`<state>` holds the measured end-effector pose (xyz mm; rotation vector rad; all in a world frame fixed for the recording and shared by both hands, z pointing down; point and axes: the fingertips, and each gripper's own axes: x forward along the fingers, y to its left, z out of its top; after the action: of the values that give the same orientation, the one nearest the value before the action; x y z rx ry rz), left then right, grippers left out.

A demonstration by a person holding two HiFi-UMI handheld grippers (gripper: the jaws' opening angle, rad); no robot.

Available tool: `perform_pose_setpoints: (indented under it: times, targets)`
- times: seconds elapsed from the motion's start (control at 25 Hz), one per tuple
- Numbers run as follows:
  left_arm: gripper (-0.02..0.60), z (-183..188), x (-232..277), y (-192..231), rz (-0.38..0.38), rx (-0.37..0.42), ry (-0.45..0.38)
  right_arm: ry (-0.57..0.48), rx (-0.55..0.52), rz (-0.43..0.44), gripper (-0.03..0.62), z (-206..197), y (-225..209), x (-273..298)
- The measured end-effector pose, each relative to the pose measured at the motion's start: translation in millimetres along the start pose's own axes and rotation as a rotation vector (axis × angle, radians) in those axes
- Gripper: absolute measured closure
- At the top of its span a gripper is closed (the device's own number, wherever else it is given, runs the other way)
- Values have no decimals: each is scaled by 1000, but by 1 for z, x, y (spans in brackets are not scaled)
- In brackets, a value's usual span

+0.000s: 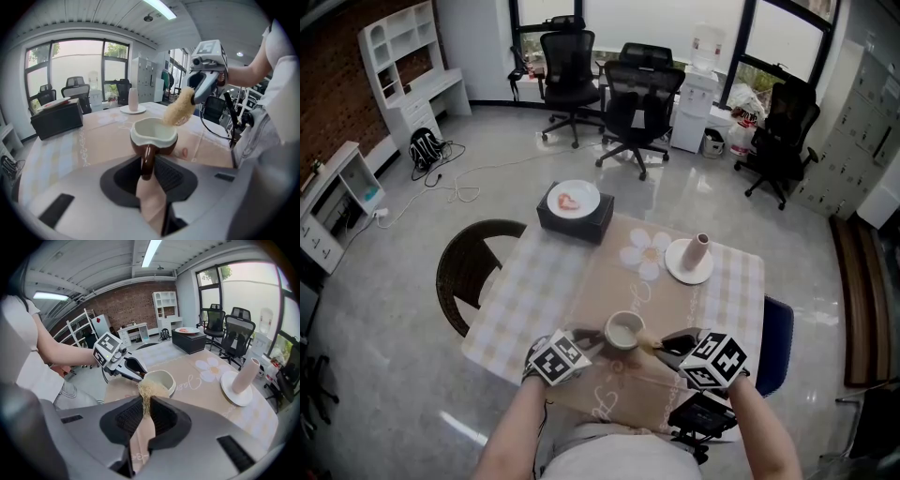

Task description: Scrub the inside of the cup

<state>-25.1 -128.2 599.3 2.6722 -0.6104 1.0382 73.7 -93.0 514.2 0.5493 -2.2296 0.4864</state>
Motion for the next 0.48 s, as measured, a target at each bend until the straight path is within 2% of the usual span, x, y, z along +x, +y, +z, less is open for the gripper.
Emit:
perform_pose_setpoints:
  times: [0.2, 0.48]
  targets:
    - [511, 0, -1, -1, 1, -6, 0, -10, -7, 23, 546, 1, 9, -2]
    - [506, -3, 0, -11, -42, -12, 9, -28, -58, 24, 546, 3, 18, 1]
